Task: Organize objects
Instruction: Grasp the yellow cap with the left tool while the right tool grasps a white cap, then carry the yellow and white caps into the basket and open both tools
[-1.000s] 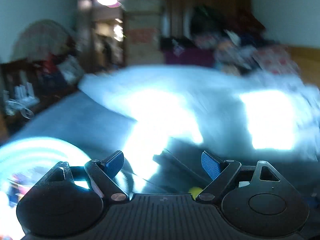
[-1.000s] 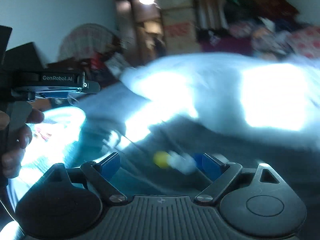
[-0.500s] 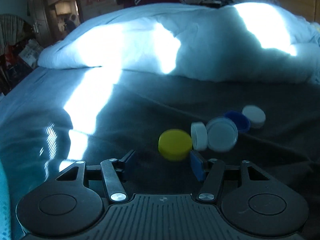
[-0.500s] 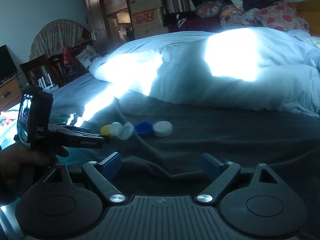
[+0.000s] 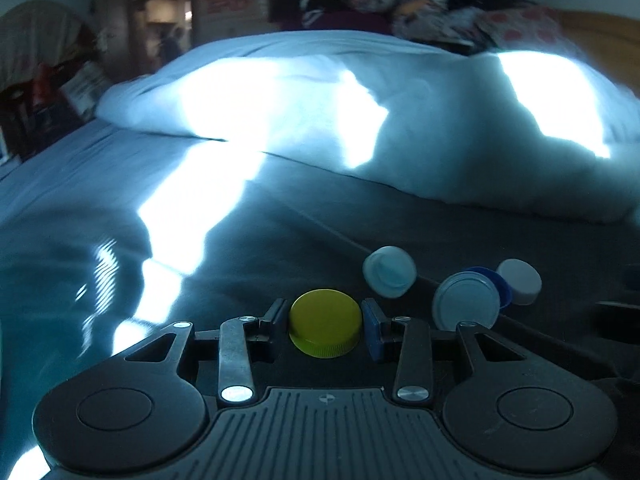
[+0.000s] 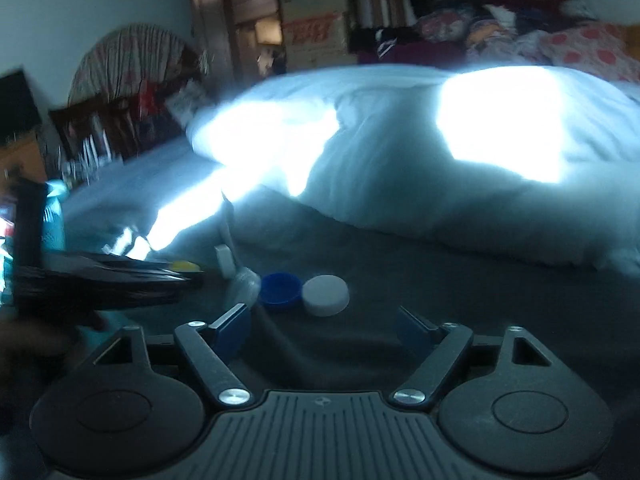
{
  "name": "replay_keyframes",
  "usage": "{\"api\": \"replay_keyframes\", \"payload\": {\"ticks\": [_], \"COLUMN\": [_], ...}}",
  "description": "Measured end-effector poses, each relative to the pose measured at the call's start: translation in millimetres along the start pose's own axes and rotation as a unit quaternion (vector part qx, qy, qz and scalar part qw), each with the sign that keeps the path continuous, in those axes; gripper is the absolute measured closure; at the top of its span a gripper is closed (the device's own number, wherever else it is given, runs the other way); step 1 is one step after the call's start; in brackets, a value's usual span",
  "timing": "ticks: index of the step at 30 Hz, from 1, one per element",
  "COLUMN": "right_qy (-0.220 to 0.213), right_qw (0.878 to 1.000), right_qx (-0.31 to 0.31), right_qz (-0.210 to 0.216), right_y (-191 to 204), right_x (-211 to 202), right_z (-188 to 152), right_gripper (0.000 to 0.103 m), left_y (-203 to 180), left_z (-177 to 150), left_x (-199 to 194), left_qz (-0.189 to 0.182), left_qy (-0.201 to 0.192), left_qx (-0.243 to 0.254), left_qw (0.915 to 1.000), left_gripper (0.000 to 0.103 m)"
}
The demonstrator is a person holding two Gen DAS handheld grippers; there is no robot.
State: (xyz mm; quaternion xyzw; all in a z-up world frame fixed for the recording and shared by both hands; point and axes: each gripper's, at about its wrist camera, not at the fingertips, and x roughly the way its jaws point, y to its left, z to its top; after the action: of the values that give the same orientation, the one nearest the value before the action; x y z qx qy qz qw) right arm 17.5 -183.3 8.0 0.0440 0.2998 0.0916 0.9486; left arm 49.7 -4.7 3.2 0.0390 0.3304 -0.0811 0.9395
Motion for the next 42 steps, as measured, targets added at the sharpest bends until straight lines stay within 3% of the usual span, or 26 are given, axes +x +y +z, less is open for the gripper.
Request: {"api": "replay_keyframes", "payload": {"ticks": [3,9,12,13,19,25,34,42], "right_qy": [0.023,0.042,0.050,0.047,0.016,-0.031,-0.107,-0.129], "right_qw": [1.000,0.998,0.997,0.997,1.000,0.999,0.986,0.971], "right_qx": [-0.012,-0.055,-0.052,-0.051,-0.024,-0.017,-0.073,-0.117], "right_qz": [0.000,0.005,0.016,0.015,0.012,0.027,0.103,0.165], "right_y": [-1.6,8.9,8.7,8.9,3.5,20.8,113.6,204.0], "right_x": [34.4,75.5,82.2,80.0,42.3,-10.1,-66.6,-92.2], "right_z": [7.5,21.0,17.5,17.0,15.4,44.3,114.1,155.1], "right_gripper": [0.035,0.038,0.056,0.063,0.062,0.062,0.062,0.062], "left_y": [1.8,-4.6,-7.6,-8.5,-4.1,10.2,56.0,113.0], "left_z": [-0.7,6.5,12.1,14.2,33.6,58.5,76.9,72.1], "left_x": [-8.7,-12.1,-17.6,-21.0,-51.2,-98.4,-171.9,-221.1], "left_qz": [0.000,-0.008,-0.005,0.001,0.039,0.077,0.133,0.185], "left_qy": [-0.002,-0.004,-0.004,-0.006,-0.023,-0.046,-0.084,-0.104], "left_qx": [-0.007,-0.007,-0.009,-0.007,-0.010,-0.028,-0.068,-0.110], "left_qw": [1.0000,0.9999,0.9999,1.0000,0.9989,0.9956,0.9853,0.9711], "left_gripper": [0.063,0.063,0.063,0.063,0.063,0.063,0.063,0.063]}}
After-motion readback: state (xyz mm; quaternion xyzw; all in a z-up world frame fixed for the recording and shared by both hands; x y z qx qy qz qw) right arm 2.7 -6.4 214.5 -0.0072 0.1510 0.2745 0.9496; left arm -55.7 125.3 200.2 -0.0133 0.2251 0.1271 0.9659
